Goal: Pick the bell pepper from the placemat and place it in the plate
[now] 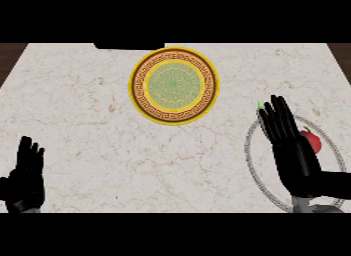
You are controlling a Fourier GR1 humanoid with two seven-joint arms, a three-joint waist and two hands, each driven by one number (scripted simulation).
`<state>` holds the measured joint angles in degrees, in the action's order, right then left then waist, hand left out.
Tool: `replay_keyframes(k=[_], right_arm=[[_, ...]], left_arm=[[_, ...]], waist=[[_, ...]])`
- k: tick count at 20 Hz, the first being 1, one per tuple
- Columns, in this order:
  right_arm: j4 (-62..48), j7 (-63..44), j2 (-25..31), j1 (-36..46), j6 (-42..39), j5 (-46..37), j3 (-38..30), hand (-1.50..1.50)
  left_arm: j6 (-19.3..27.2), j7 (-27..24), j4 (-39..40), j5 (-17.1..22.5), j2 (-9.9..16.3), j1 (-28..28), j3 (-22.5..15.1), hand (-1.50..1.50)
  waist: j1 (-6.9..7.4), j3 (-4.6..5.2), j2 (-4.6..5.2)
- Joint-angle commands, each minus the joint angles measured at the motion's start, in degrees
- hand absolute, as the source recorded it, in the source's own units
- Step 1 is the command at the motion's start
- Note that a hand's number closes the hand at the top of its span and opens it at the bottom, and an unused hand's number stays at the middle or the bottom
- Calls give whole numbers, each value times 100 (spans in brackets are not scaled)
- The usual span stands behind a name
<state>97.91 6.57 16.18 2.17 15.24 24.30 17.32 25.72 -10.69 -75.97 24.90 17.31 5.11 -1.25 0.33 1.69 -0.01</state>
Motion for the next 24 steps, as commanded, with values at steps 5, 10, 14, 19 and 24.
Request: replay_keyframes(k=[5,10,14,19,24], right_arm=[[-902,160,1815,248,-997,5,-1509,150],[-1722,1211,2003,-16,509,-1110,-2359,-150],[-3130,3162,1747,-547,-445,-1133,-2381,-150],[-3815,3102,2208,-189,-348,-2176,-1893,-150],[-4095,2642,2746,-110,-723,-2379,-2098,-150]], left_arm=[[-613,612,-260,-568,733,-829,-702,0],[-891,890,-418,-545,761,-836,-958,0],[-1365,1318,-423,-442,1030,-1152,-951,0],[-1170,1809,-504,-637,923,-1557,-1012,0],[-996,2021,-880,-881,773,-1368,-1019,0]], waist=[[-261,-198,70],[-434,-235,35],[-77,-193,31],[5,-176,13],[-8,-171,-1]])
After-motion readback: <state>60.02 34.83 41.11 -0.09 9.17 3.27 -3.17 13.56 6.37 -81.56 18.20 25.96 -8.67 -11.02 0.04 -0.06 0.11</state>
